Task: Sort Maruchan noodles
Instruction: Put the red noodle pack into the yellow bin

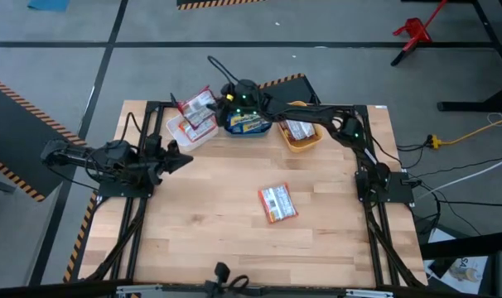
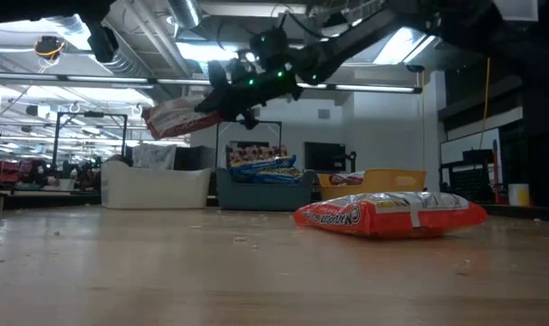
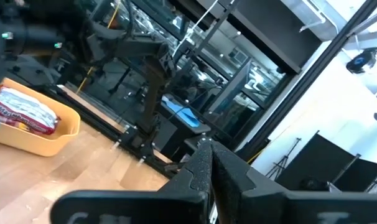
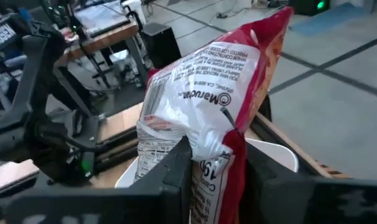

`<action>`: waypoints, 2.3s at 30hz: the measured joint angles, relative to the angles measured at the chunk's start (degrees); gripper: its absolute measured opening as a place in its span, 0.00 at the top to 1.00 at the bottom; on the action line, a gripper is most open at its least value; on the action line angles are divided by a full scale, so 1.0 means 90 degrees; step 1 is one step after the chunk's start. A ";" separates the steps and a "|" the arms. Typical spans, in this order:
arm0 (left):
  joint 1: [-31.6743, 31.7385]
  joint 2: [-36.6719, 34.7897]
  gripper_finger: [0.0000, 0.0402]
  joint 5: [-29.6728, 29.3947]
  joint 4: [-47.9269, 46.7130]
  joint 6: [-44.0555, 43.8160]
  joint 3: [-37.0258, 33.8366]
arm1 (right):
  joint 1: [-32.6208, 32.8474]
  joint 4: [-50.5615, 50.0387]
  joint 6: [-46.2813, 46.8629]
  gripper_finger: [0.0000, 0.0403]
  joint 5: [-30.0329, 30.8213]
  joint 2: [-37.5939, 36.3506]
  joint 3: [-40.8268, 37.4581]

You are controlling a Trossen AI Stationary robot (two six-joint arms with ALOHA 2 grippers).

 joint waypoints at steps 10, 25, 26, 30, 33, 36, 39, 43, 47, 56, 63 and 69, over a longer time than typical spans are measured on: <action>0.0000 -0.0042 1.00 -0.0045 0.0027 0.0000 0.0000 | 0.0044 -0.0723 0.0185 0.82 -0.0503 0.1406 0.2037; 0.0000 -0.0160 1.00 -0.0022 -0.0028 0.0016 0.0000 | -0.0732 -0.3771 -0.0963 0.82 -0.0274 0.0507 0.2917; 0.0000 -0.0158 1.00 -0.0022 -0.0031 0.0043 0.0000 | -0.0817 -0.4096 -0.1159 0.82 -0.0276 0.0340 0.2917; -0.0001 -0.0158 1.00 -0.0029 -0.0029 0.0163 0.0000 | -0.1165 -0.5648 -0.2378 0.82 -0.0052 -0.0333 0.2914; 0.0000 -0.0158 1.00 -0.0073 -0.0029 0.0249 0.0000 | -0.1479 -0.6935 -0.3466 0.82 0.0107 -0.0831 0.2914; 0.0000 -0.0158 1.00 -0.0093 -0.0027 0.0480 0.0000 | -0.1804 -0.8161 -0.4446 0.82 0.0302 -0.1219 0.2914; 0.0005 -0.0158 1.00 -0.0197 -0.0027 0.0644 0.0000 | -0.2125 -0.9137 -0.4988 0.82 0.0485 -0.1509 0.2911; 0.0005 -0.0158 1.00 -0.0384 -0.0029 0.0778 0.0000 | -0.2547 -1.0563 -0.5474 0.82 0.0627 -0.1638 0.2913; 0.0005 -0.0158 1.00 -0.0406 -0.0032 0.0848 0.0000 | -0.2844 -1.0977 -0.6040 0.82 0.0550 -0.1638 0.2521; 0.0005 -0.0155 1.00 -0.0274 -0.0083 0.0900 0.0000 | -0.2640 -1.0990 -0.6816 0.85 0.0628 -0.1656 0.1956; 0.0005 -0.0155 1.00 -0.0249 -0.0083 0.1127 0.0000 | -0.2186 -1.1004 -0.6817 0.87 0.0897 -0.2127 0.1897; 0.0005 -0.0158 1.00 -0.0241 -0.0083 0.1173 0.0000 | -0.1987 -1.0975 -0.6763 0.85 0.0986 -0.2401 0.1815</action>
